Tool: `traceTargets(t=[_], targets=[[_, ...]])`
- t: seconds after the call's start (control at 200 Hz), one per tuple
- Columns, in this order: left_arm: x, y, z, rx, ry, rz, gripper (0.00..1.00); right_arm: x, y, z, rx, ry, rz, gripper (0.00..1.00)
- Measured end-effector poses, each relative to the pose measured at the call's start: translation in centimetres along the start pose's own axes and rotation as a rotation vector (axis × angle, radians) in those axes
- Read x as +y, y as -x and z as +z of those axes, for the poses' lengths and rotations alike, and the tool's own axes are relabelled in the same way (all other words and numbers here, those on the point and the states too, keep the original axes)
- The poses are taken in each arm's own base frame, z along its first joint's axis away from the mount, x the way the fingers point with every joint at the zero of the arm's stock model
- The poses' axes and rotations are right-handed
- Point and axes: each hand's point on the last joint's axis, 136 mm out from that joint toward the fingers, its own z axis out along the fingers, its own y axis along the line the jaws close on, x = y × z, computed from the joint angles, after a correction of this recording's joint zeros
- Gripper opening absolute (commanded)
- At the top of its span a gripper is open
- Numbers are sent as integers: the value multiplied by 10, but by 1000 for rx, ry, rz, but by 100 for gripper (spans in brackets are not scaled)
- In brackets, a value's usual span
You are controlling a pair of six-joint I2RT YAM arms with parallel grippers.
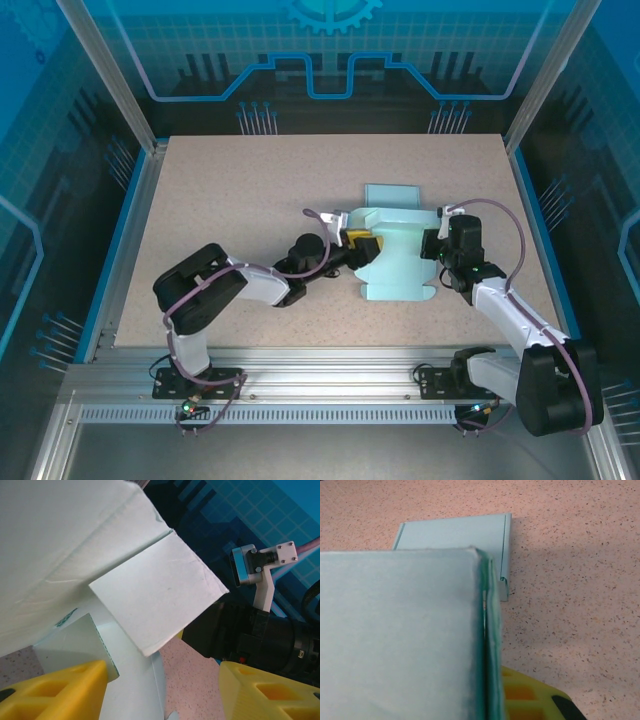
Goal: Fold the paper box
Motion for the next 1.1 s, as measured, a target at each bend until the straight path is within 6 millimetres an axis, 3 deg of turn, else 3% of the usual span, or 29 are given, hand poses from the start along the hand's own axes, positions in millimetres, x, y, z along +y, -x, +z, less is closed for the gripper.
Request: traceTargets(t=[0.16,0.36,0.55,0.9,1.001,1.101], targets=[[6,-5,12,6,3,-1,63,-1,0,0,0,-5,0,0],[9,-5,8,9,11,22,66,-1,-1,0,3,-8,-1,0],[-3,-5,-29,42,5,79,75,-1,-1,0,3,-4,-1,0],[-58,37,-94,-11,-46,214,85,-1,-1,0,3,-3,-1,0],[-50,56,-110,-47,76,262,92,-1,-1,0,4,-3,-1,0],[-24,79,-121,-62,280,316,94,0,-1,0,4,-1,-3,0]])
